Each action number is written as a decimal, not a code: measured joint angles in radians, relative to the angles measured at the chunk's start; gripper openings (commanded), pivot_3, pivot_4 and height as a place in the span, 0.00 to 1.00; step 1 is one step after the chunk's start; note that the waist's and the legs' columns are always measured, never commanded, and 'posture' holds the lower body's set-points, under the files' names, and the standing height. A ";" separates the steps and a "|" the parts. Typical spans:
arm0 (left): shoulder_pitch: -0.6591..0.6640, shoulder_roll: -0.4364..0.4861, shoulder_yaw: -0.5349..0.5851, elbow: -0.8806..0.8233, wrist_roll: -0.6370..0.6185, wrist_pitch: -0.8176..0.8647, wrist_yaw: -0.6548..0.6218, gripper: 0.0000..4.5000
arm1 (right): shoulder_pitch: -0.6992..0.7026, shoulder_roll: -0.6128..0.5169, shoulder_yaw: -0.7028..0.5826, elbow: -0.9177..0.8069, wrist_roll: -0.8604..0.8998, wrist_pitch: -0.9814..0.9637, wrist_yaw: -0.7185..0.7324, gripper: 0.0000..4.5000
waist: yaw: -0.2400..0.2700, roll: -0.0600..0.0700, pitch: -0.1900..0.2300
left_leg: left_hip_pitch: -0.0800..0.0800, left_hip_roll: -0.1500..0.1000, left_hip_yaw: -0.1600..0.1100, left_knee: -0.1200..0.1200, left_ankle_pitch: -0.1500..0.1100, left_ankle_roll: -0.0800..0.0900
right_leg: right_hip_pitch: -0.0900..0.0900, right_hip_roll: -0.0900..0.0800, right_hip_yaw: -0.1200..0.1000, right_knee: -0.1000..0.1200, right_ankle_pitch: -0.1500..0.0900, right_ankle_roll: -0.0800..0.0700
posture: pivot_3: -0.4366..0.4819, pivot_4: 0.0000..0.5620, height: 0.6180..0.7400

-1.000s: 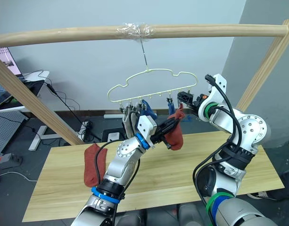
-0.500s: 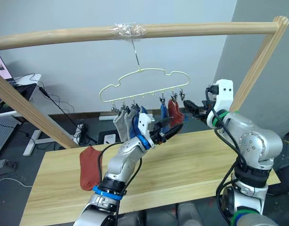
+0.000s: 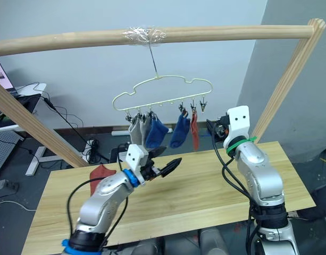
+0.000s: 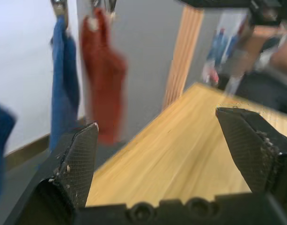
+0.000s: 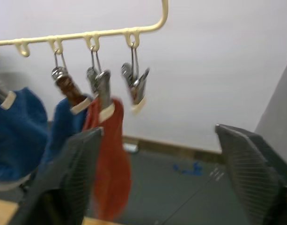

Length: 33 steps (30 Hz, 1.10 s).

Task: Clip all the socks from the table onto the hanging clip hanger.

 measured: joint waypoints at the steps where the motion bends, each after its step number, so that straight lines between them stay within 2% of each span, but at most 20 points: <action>1: 0.007 0.015 0.008 -0.015 0.000 0.013 0.006 1.00 | 0.002 0.006 0.004 0.012 -0.014 -0.016 -0.003 0.60 | 0.006 0.000 0.000 | 0.000 0.000 0.000 0.000 0.000 0.000 | 0.000 0.000 0.000 0.000 0.000 0.000 | 0.43 0.23 1.00; 6: 0.009 0.033 0.060 -0.111 -0.008 0.003 0.028 1.00 | -0.013 0.067 0.024 0.047 -0.048 -0.095 -0.008 0.21 | 0.039 0.000 0.000 | 0.000 0.000 0.000 0.000 0.000 0.000 | 0.000 0.000 0.000 0.000 0.000 -0.001 | 0.45 0.23 1.00; 12: 0.015 -0.037 0.079 -0.195 -0.072 -0.003 0.070 1.00 | -0.063 0.107 0.022 0.129 -0.087 -0.142 -0.035 0.21 | 0.065 0.000 0.000 | -0.001 0.000 0.000 0.000 0.000 0.000 | 0.000 0.000 0.000 -0.001 0.000 -0.001 | 0.46 0.22 1.00; 17: 0.054 -0.034 0.070 -0.244 -0.091 -0.003 0.073 1.00 | -0.131 0.137 -0.005 0.218 -0.104 -0.184 -0.082 0.21 | 0.066 0.000 0.000 | 0.000 0.000 0.000 0.000 0.000 0.000 | 0.000 0.000 0.000 0.000 0.000 -0.002 | 0.47 0.23 1.00; 25: 0.058 -0.029 0.069 -0.244 -0.091 -0.003 0.076 1.00 | -0.161 0.172 -0.017 0.286 -0.123 -0.195 -0.122 0.21 | 0.069 0.000 0.000 | 0.000 0.000 0.000 0.000 0.000 0.000 | 0.000 0.000 0.000 0.000 -0.002 -0.004 | 0.47 0.23 1.00; 28: 0.058 -0.029 0.069 -0.244 -0.091 -0.003 0.076 1.00 | -0.161 0.178 -0.022 0.294 -0.125 -0.195 -0.126 0.34 | 0.069 0.000 0.000 | 0.000 0.000 0.000 0.000 0.000 0.000 | 0.000 0.000 0.000 0.000 -0.002 -0.004 | 0.48 0.23 1.00; 32: 0.058 -0.028 0.069 -0.244 -0.091 -0.003 0.082 1.00 | -0.161 0.186 -0.035 0.294 -0.130 -0.195 -0.142 0.64 | 0.069 0.000 0.000 | 0.000 0.000 0.000 0.000 0.000 0.000 | 0.000 0.000 0.000 0.000 -0.002 -0.004 | 0.47 0.24 1.00; 33: 0.058 -0.028 0.069 -0.244 -0.091 -0.004 0.085 1.00 | -0.161 0.187 -0.036 0.295 -0.132 -0.195 -0.143 0.64 | 0.069 0.000 0.000 | 0.000 0.000 0.000 0.000 0.000 0.000 | 0.000 0.000 0.000 0.000 -0.002 -0.004 | 0.47 0.24 1.00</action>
